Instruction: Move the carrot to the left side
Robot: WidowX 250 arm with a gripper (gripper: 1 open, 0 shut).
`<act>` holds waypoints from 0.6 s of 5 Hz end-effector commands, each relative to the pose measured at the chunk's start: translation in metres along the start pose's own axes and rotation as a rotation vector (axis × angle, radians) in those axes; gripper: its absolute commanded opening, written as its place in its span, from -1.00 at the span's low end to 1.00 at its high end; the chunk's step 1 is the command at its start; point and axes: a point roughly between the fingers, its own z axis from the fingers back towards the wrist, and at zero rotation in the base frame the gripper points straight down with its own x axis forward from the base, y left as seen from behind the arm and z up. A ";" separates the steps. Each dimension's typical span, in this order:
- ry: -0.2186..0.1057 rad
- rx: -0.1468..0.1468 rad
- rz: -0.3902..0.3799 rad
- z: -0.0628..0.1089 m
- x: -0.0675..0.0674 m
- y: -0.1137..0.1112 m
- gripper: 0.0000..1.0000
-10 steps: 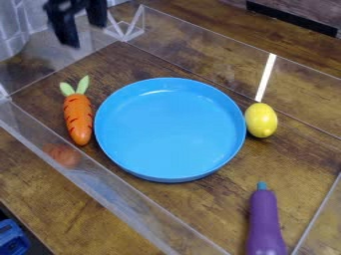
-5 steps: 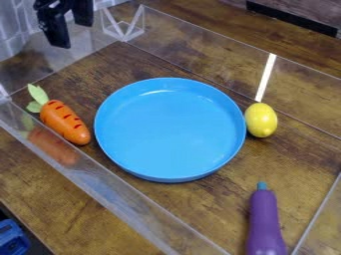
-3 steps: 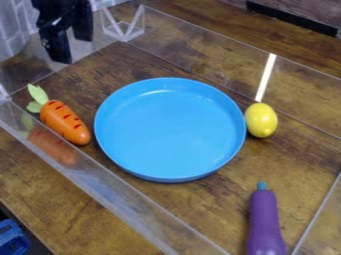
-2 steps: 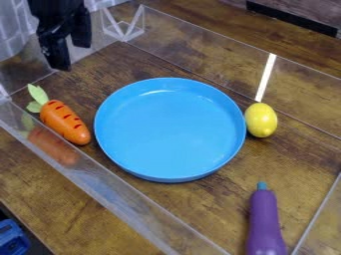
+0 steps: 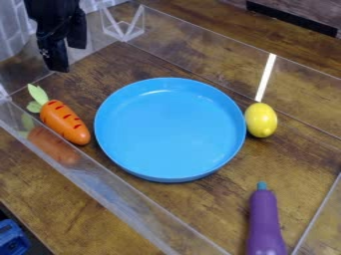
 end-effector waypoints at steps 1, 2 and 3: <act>-0.015 -0.085 0.015 0.019 -0.002 -0.004 1.00; -0.017 -0.083 0.021 0.011 -0.007 0.001 -1.00; -0.019 -0.084 0.026 0.008 0.000 0.004 1.00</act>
